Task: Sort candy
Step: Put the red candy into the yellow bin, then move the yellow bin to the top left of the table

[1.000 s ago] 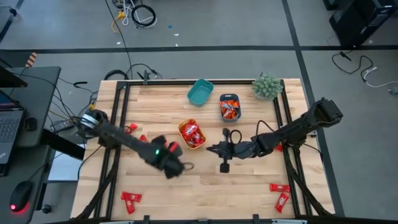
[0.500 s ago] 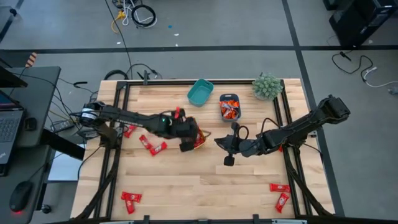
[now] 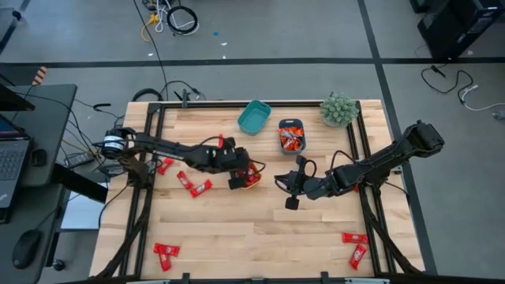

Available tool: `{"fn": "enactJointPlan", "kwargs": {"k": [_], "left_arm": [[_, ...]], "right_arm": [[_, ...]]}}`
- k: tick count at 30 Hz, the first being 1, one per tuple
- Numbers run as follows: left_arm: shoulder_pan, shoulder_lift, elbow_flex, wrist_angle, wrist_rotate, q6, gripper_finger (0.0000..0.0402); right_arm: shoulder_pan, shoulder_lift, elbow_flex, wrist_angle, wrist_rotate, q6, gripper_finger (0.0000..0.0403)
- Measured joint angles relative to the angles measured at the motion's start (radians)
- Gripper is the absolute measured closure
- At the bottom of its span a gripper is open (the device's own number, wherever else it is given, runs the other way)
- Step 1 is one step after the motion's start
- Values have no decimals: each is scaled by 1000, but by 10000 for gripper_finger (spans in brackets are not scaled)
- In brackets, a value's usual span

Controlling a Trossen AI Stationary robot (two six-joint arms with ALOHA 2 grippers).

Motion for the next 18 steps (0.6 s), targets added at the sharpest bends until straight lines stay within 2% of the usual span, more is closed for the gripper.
{"fn": "enactJointPlan", "kwargs": {"k": [5, 9, 18], "left_arm": [[5, 0, -19, 5, 1, -50, 399], [2, 0, -21, -4, 1, -37, 382], [-24, 0, 22, -82, 42, -27, 294]], "right_arm": [[0, 0, 0, 3, 0, 39, 402], [0, 0, 0, 15, 0, 87, 394], [-1, 0, 0, 23, 0, 86, 329]]}}
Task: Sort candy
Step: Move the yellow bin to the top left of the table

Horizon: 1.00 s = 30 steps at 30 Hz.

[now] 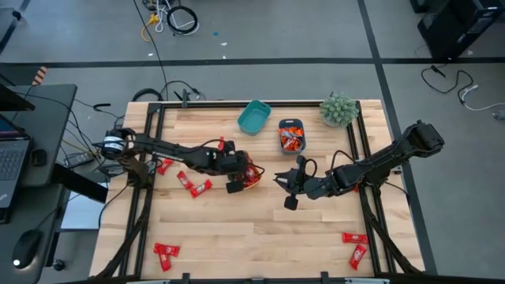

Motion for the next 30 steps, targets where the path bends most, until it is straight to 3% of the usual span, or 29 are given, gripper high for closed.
{"fn": "enactJointPlan", "kwargs": {"k": [8, 13, 17, 20, 24, 28, 30], "left_arm": [[-7, 0, 121, -141, -1, -25, 238], [-36, -8, 155, -149, 1, -22, 241], [-78, -23, 131, -91, 13, -23, 275], [-114, -45, 68, 53, 57, -23, 323], [-152, -87, -29, 228, 109, -26, 389], [-200, -144, -143, 434, 126, -24, 392], [-227, -174, -205, 523, 129, -24, 395]], "right_arm": [[0, 0, 0, 5, 0, -1, 261], [0, -12, 0, 2, -1, -11, 236], [3, -43, 1, -36, -1, -29, 234], [3, -47, 1, -59, -14, -26, 254], [-7, -29, 1, -67, -88, -26, 312], [-22, -6, 1, -53, -160, -28, 386], [-31, 1, 0, -66, -185, -36, 394]]}}
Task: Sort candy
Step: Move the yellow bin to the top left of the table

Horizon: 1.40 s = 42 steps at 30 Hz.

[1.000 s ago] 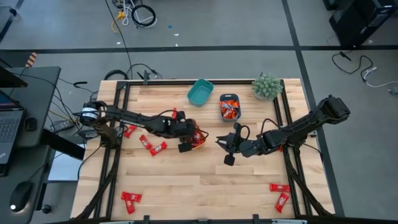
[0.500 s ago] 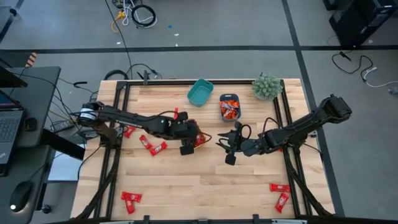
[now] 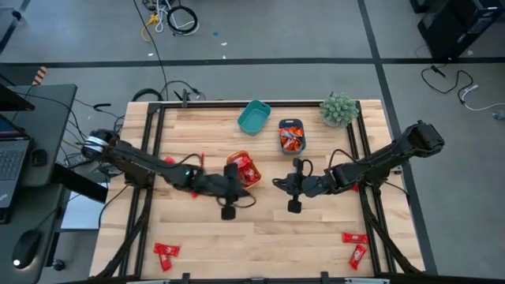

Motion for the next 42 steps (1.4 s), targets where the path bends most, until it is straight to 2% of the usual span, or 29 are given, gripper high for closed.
{"fn": "enactJointPlan", "kwargs": {"k": [5, 8, 14, 19, 26, 32, 36, 42], "left_arm": [[-44, -59, -146, 195, 0, -4, 399], [-50, -59, -188, 263, 25, -4, 399], [-43, -41, -199, 234, 87, 57, 400], [-6, -35, -196, 234, 205, 104, 400], [20, 3, -196, 211, 212, 105, 401], [20, 71, -196, 207, 51, 59, 401], [20, 121, -195, 180, -74, 4, 401], [24, 143, -198, 95, -291, -50, 401]], "right_arm": [[-56, 68, 1, 94, -86, -6, 398], [-103, 140, 1, 156, -173, -32, 400], [-217, 261, 17, 215, -263, 0, 402], [-277, 349, 70, 223, -365, 18, 402], [-320, 492, 200, 275, -382, 6, 403], [-340, 546, 291, 276, -386, -32, 403], [-356, 462, 295, 170, -381, -69, 403], [-433, 326, 296, 37, -215, -93, 392]]}}
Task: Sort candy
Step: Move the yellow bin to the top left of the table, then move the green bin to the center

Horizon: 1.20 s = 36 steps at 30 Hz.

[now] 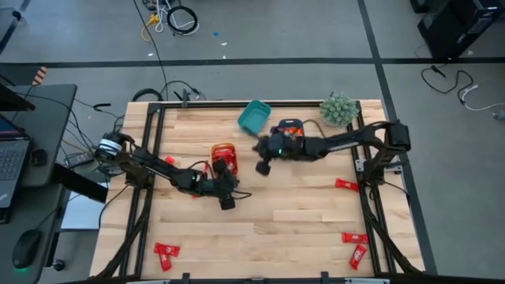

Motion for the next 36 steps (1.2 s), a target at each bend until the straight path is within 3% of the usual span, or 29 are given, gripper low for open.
{"fn": "enactJointPlan", "kwargs": {"k": [10, 14, 21, 31, 36], "left_arm": [[128, -15, -40, 49, 18, 28, 401], [168, -19, -48, 46, 36, 68, 401], [186, -53, -48, 58, 68, 123, 401], [152, -239, -47, -48, 105, 141, 401], [139, -282, -47, -86, 92, 150, 401]], "right_arm": [[-193, 48, -1, 32, -80, -35, 277], [-220, 94, -1, 77, -117, -71, 254], [-238, 143, 24, 123, -121, -140, 260], [-272, 250, 118, 92, -214, -187, 273], [-271, 283, 152, 9, -233, -188, 309]]}}
